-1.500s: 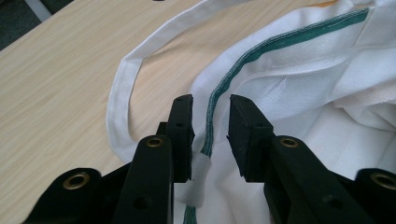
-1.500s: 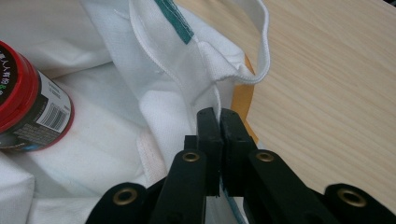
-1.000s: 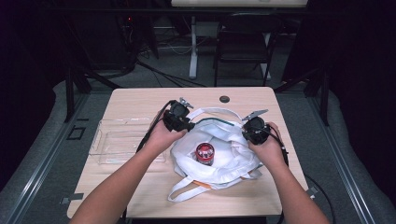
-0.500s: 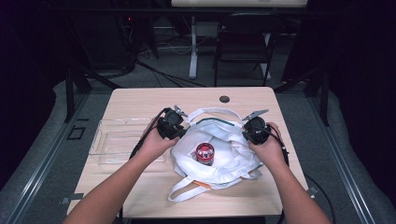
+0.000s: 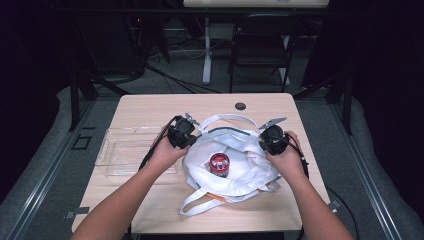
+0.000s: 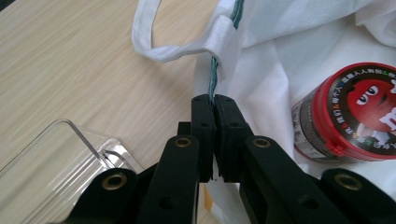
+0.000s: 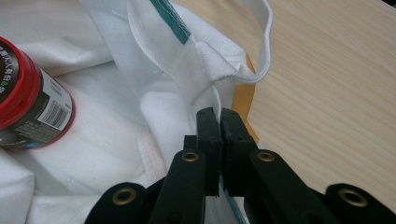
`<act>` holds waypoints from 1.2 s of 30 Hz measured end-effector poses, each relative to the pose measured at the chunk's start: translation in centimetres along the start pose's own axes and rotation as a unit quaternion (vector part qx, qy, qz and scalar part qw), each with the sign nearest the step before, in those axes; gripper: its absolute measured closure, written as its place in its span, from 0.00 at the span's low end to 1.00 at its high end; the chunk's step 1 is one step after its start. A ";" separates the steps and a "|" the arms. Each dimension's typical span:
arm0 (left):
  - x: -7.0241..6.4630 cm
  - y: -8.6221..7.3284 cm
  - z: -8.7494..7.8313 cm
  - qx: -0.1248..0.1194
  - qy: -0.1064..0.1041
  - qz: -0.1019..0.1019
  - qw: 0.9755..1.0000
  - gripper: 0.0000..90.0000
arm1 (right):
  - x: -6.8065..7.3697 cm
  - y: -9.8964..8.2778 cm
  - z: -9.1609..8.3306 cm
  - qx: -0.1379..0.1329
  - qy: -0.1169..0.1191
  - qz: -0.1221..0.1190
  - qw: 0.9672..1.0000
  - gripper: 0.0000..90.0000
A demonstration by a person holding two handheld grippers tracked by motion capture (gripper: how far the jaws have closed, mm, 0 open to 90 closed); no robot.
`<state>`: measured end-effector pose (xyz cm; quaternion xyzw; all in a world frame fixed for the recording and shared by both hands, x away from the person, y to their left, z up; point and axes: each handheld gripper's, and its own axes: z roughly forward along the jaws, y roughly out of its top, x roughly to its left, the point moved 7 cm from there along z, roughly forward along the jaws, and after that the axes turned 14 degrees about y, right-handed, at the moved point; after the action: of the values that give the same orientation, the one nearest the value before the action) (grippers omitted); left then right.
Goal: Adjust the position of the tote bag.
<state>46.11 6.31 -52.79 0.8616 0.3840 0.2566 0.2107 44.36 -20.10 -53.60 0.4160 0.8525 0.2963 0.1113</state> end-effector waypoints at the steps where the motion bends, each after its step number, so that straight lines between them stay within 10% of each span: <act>1: 0.1 -0.1 0.1 0.003 0.000 0.000 1.000 0.98 | 0.0 0.0 0.0 0.000 0.000 0.001 1.000 0.98; 36: 0.1 -0.8 3.6 0.052 0.008 -0.005 0.999 0.98 | -0.6 -0.5 1.3 0.009 0.005 0.019 1.000 0.98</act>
<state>47.87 6.32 -56.01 0.8675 0.4027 0.2421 0.1633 44.94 -20.25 -54.98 0.4318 0.8475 0.2929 0.0978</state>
